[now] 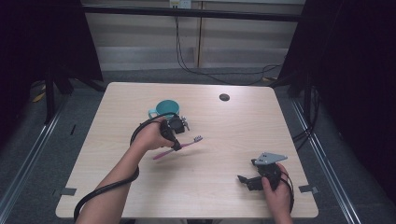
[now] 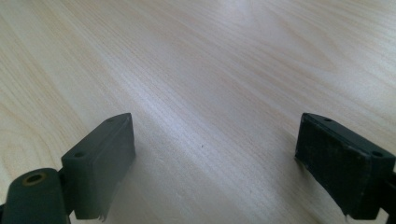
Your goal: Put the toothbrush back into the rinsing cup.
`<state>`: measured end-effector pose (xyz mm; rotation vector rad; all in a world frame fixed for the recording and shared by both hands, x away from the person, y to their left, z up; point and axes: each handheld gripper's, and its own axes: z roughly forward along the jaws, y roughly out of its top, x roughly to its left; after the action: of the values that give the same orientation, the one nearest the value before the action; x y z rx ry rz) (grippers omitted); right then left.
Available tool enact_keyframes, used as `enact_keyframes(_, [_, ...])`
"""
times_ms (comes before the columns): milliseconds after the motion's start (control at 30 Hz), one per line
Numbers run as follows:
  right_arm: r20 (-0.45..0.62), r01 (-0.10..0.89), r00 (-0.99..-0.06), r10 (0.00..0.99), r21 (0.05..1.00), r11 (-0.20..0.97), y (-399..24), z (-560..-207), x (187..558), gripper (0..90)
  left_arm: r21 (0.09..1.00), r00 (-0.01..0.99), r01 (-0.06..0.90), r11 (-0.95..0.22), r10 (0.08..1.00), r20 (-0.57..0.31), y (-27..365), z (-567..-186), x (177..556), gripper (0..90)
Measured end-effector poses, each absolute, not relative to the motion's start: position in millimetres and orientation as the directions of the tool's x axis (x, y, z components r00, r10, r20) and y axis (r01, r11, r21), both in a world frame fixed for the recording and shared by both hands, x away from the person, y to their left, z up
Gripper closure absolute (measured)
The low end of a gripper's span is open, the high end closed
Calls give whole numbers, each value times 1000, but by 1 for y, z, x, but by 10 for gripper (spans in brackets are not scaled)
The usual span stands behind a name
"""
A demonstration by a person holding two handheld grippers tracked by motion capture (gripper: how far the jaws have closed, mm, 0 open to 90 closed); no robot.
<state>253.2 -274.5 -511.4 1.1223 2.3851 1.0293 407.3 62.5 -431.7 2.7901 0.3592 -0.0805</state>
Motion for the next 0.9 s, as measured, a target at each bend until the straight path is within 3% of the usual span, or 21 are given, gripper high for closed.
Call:
enact_keyframes(267, [23, 541, -645, 764, 720, 435, -275, -511, 253, 110, 420, 954, 298, -857, 276, -114, 71, -422, 407, 826])
enact_keyframes(633, [23, 541, -645, 764, 720, 435, -275, -511, 253, 110, 503, 935, 351, -790, 327, -139, 77, -415, 408, 826])
enact_keyframes(900, [23, 541, -645, 764, 720, 435, -275, -511, 253, 110, 575, 919, 368, -731, 379, -107, 82, -406, 409, 826])
